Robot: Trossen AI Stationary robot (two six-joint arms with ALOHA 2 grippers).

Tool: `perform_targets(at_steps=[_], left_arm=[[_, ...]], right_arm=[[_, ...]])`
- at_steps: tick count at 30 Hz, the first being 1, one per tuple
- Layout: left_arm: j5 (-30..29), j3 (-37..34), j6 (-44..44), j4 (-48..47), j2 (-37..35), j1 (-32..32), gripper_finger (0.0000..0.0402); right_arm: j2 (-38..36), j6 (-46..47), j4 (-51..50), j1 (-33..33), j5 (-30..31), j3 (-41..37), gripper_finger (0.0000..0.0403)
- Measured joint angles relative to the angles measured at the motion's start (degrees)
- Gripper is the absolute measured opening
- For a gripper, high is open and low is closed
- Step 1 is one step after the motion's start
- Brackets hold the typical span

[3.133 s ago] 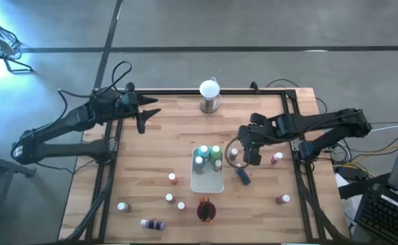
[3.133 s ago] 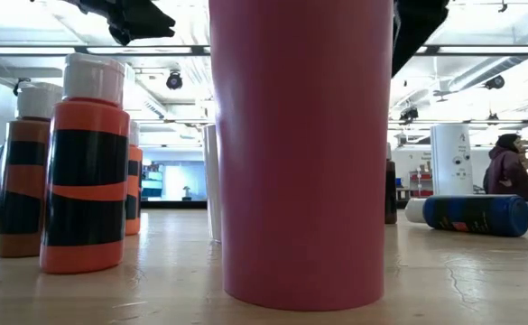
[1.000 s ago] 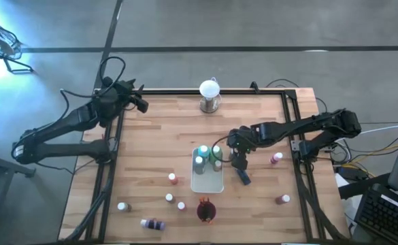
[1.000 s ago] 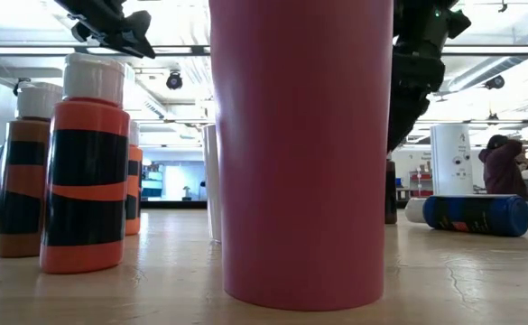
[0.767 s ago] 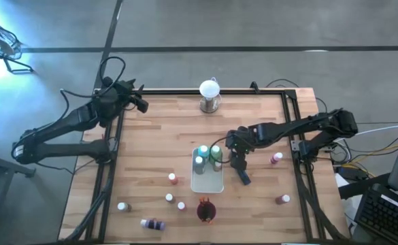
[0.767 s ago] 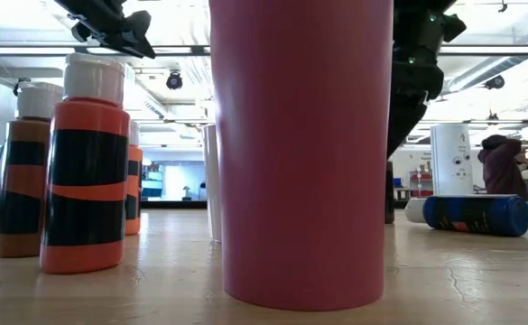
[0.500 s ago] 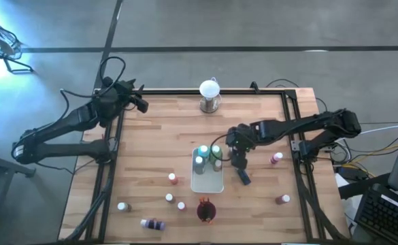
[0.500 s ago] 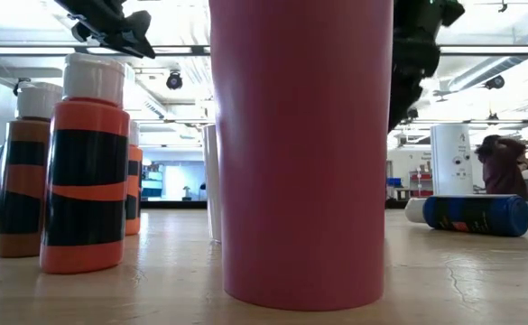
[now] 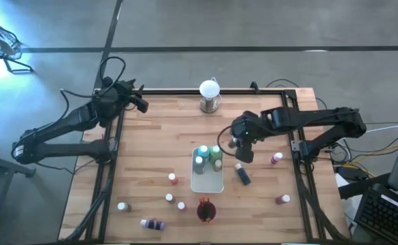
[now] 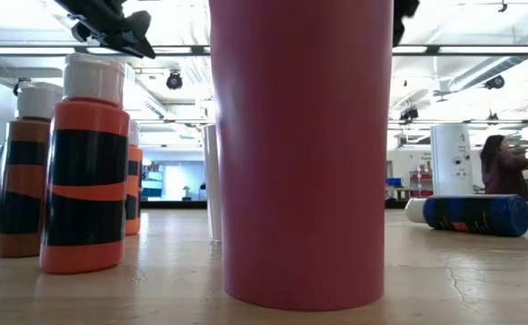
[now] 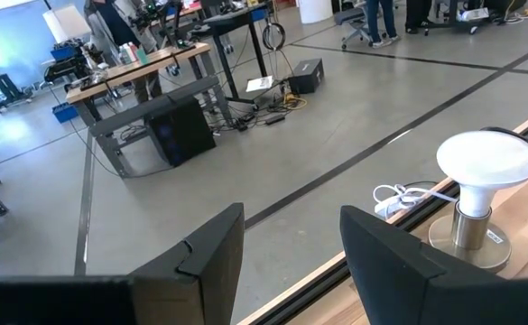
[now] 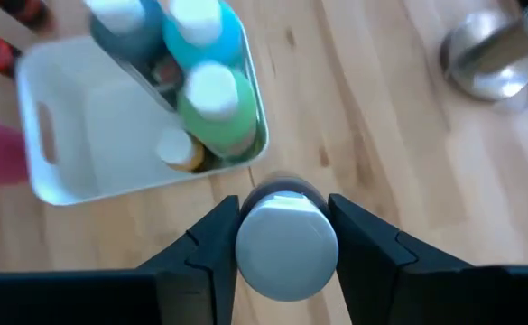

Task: Pick & Place Paint Supplies
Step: Put the brown paint bottle into the white bin

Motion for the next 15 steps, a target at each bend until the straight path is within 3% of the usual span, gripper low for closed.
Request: perform_targets(at_steps=[8,15], left_arm=[[0.0,0.0,0.0,0.0,0.0,0.0,0.0191],[0.0,0.0,0.0,0.0,0.0,0.0,0.0191]], right_arm=[[0.2,-0.2,-1.4,3.2,0.7,10.7,0.0134],[2.6,-0.5,-1.5,6.5,0.6,14.6,0.0134]])
